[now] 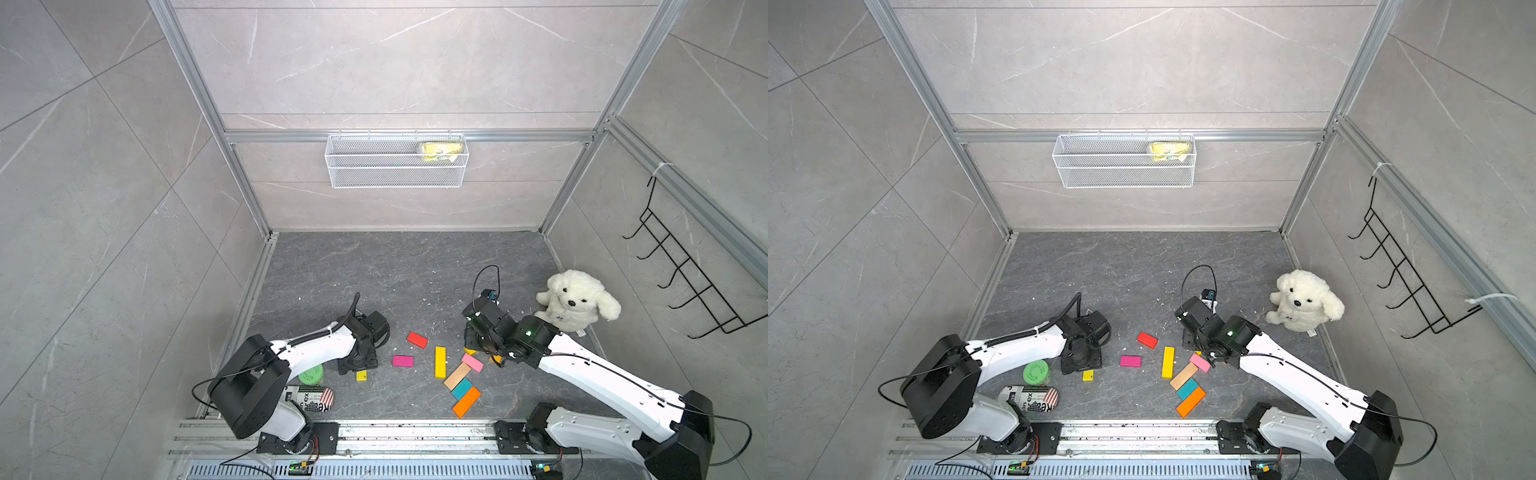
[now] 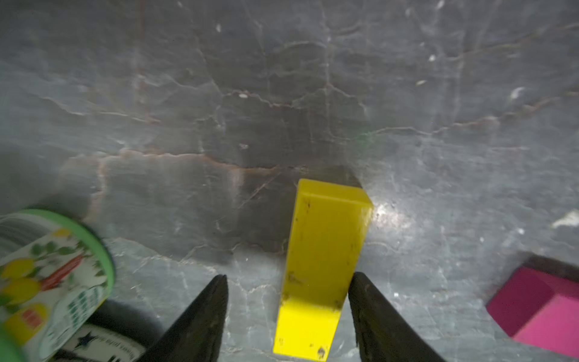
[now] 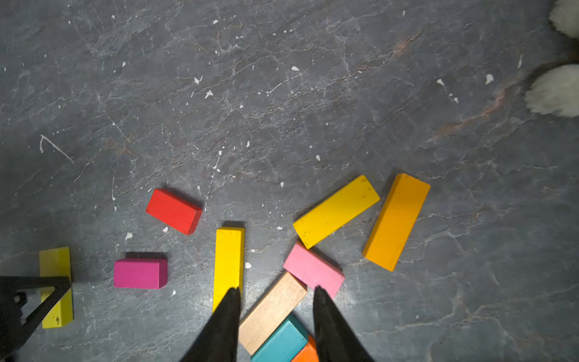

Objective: Assemble the letter h with building blocks
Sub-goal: Pick up the building block from the center of the board.

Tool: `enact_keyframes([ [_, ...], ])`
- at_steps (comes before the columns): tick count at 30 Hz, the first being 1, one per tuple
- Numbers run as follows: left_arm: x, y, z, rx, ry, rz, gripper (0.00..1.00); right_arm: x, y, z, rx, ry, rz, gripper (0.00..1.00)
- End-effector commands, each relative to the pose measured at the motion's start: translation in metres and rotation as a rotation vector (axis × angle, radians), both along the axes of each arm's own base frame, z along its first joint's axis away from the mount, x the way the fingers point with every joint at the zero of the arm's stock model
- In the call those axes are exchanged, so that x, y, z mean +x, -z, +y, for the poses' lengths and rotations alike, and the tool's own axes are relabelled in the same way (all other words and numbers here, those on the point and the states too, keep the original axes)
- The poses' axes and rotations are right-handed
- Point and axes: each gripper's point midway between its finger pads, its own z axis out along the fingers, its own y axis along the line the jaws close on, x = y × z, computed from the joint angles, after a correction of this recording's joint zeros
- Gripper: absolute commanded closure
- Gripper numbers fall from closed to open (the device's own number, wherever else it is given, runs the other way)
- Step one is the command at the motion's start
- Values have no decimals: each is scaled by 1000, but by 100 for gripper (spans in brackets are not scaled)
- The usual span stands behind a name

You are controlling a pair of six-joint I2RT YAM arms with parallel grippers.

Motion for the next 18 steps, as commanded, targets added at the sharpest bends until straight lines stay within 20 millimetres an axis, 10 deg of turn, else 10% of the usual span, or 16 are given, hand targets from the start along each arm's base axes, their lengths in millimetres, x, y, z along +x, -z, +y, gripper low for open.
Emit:
enact_keyframes([
  [1, -3, 11, -13, -65, 29, 82, 41, -2, -10, 6, 8, -8, -9, 62],
  [8, 15, 7, -21, -55, 100, 83, 78, -3, -20, 11, 8, -17, -30, 80],
  [18, 159, -53, -43, -124, 158, -108, 93, -2, -22, 15, 8, -16, -37, 83],
])
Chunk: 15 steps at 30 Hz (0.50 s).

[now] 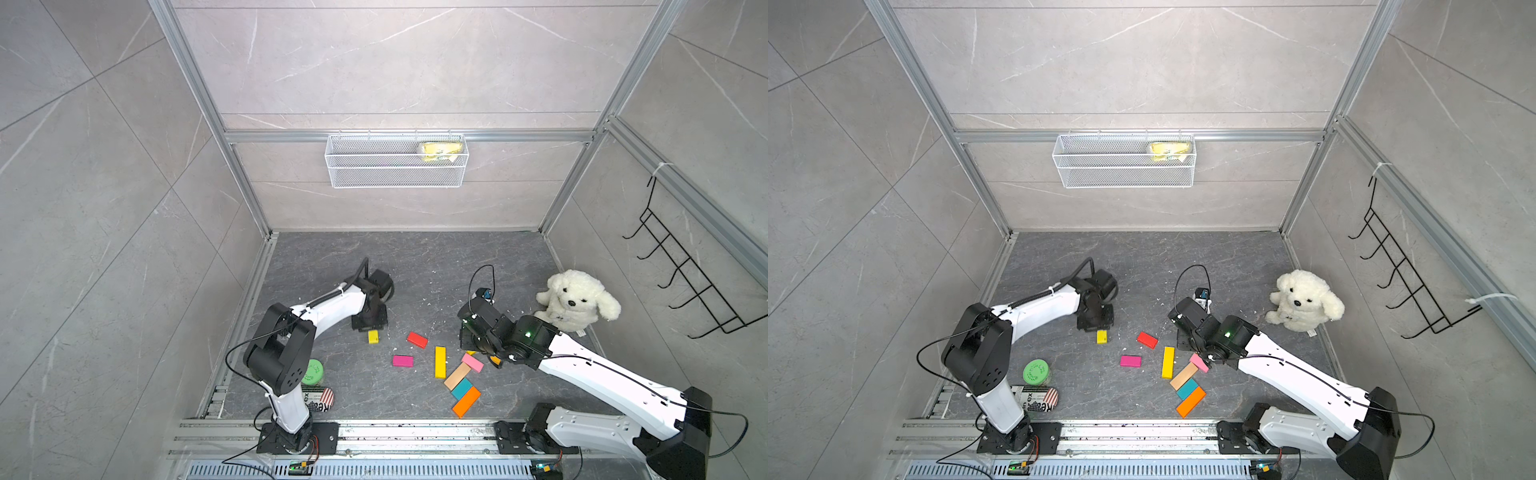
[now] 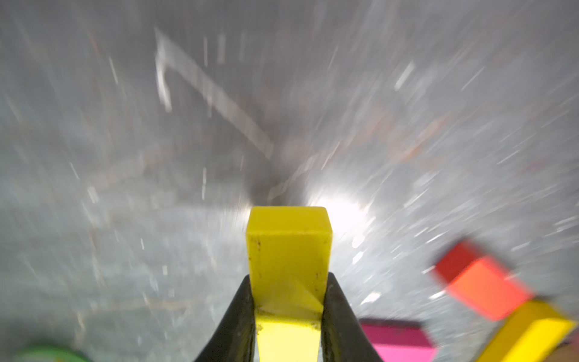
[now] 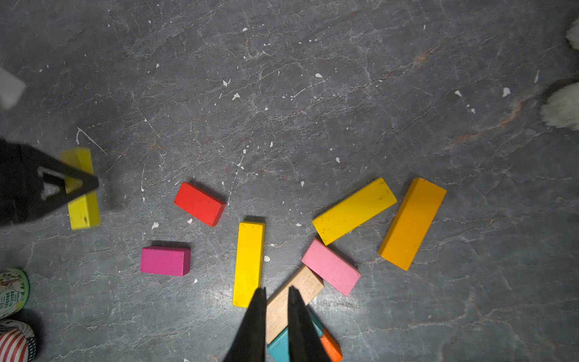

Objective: Assemble the letter h with building blocks
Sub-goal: Pick up the building block from the center of the board, then place the building block at the center of the board.

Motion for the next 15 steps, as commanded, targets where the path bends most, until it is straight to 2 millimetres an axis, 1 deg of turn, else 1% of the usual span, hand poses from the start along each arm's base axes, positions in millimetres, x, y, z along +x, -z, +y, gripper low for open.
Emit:
enact_keyframes([
  [1, 38, -6, 1, -1, 62, -18, 94, 0, -6, 0, -10, 18, -9, 84],
  [3, 53, 2, -4, -6, 86, -6, 97, -2, -8, -1, -11, 20, -14, 84],
  [6, 63, 12, -10, -8, 118, 10, 98, -6, -8, -6, -17, 24, -18, 84],
  [8, 64, 18, -16, -23, 138, 24, 100, -8, -7, -9, -19, 29, -17, 84],
  [11, 62, 24, -19, -39, 150, 44, 100, -12, -3, -13, -18, 38, -10, 84],
  [15, 60, 30, -17, -28, 145, 51, 100, -13, 1, -11, -8, 37, -3, 84],
])
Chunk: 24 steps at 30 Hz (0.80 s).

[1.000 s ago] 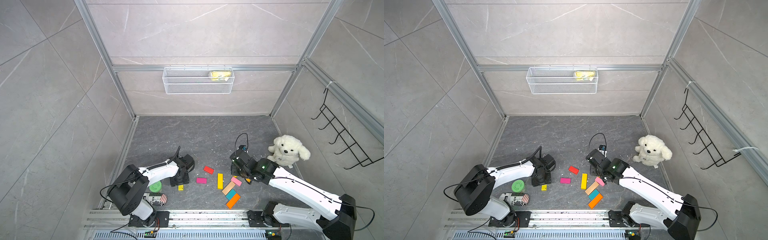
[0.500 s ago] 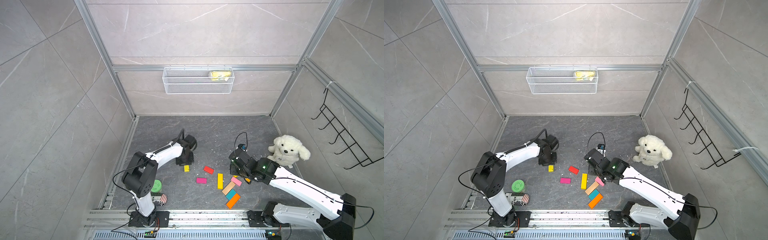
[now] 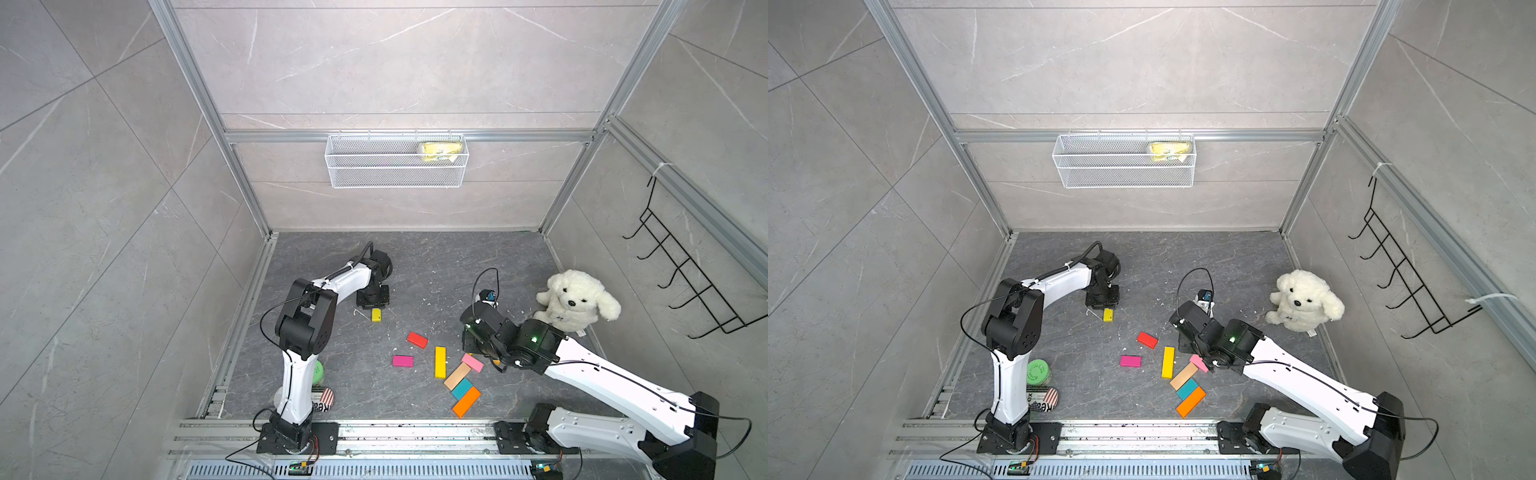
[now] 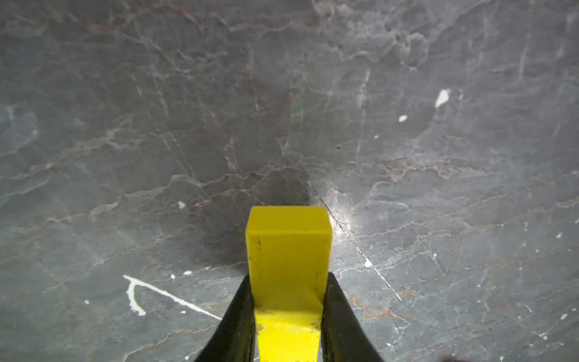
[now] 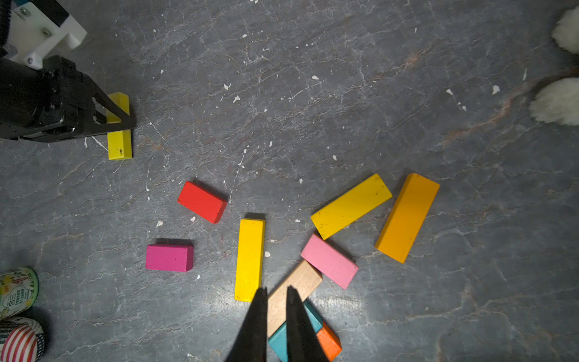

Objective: Assemble the letter h with building blocks
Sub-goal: Place the building block at the center of the board.

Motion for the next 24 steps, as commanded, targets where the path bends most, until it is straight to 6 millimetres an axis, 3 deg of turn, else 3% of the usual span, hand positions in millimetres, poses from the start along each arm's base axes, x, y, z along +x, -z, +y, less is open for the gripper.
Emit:
enact_keyframes([
  [1, 0, -7, -4, -11, 34, -1, 100, -4, 7, -5, -18, 17, 13, 84],
  [4, 2, -5, -2, 5, 22, 1, 98, -3, 6, -1, -17, 8, 14, 83],
  [6, 3, -3, -2, 8, 10, 4, 85, -2, 5, 1, -25, 3, 14, 80],
  [9, 3, 0, -2, 7, -6, 9, 62, -2, 3, 1, -42, 5, 9, 66],
  [11, 3, -1, -2, 3, -10, 5, 57, -2, 3, 3, -50, 2, 5, 54],
  [13, 3, -2, -3, -1, -12, 3, 56, -3, 3, 5, -56, 0, 4, 39],
  [15, 4, -3, -3, 0, -14, 1, 57, -3, 3, 7, -65, -2, 4, 31],
  [24, -3, 2, -3, 2, -63, 28, 67, -3, 2, 19, -88, -12, -4, 27],
])
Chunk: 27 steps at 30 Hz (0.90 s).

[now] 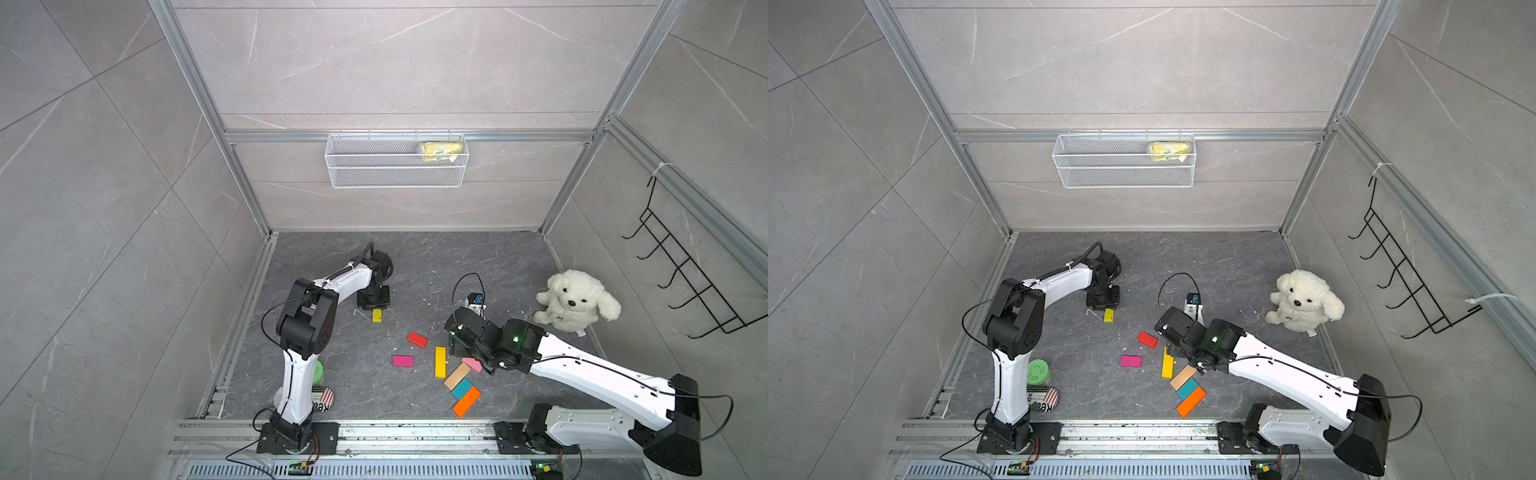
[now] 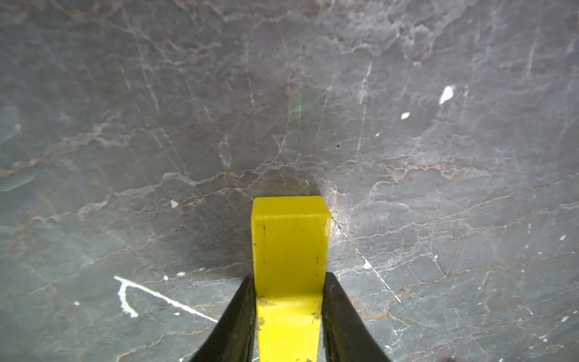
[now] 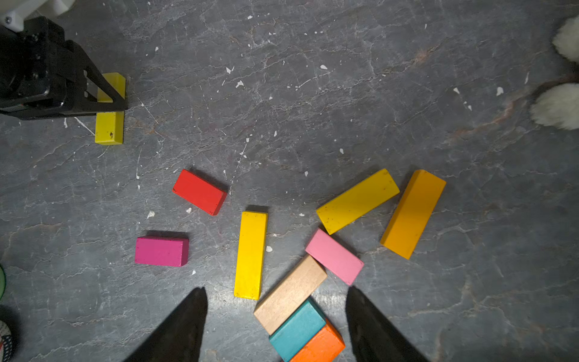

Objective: Assemble the letter h with building blocks
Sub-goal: Place the building block at the center of the board.

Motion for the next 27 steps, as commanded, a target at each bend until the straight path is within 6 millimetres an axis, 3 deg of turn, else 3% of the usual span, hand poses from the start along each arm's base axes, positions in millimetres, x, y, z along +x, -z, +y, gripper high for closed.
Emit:
enact_keyframes([
  [1, -3, 0, -2, 6, -29, 18, 68, 2, -8, 0, -11, 16, -18, 28],
  [13, -12, -13, -4, 35, -8, 3, 80, -2, -5, 2, -10, 7, -21, 30],
  [19, -17, -25, -3, 46, -16, -14, 81, -2, -6, 4, -9, 3, -22, 31],
  [23, -16, -22, -2, 61, -20, -11, 81, -1, -5, 4, -11, 3, -23, 31],
  [25, -16, -19, -4, 51, -27, -4, 77, -2, -5, 5, -10, 2, -20, 31],
  [27, -16, -18, -5, 48, -32, -4, 63, -2, -3, 6, -11, 5, -15, 31],
])
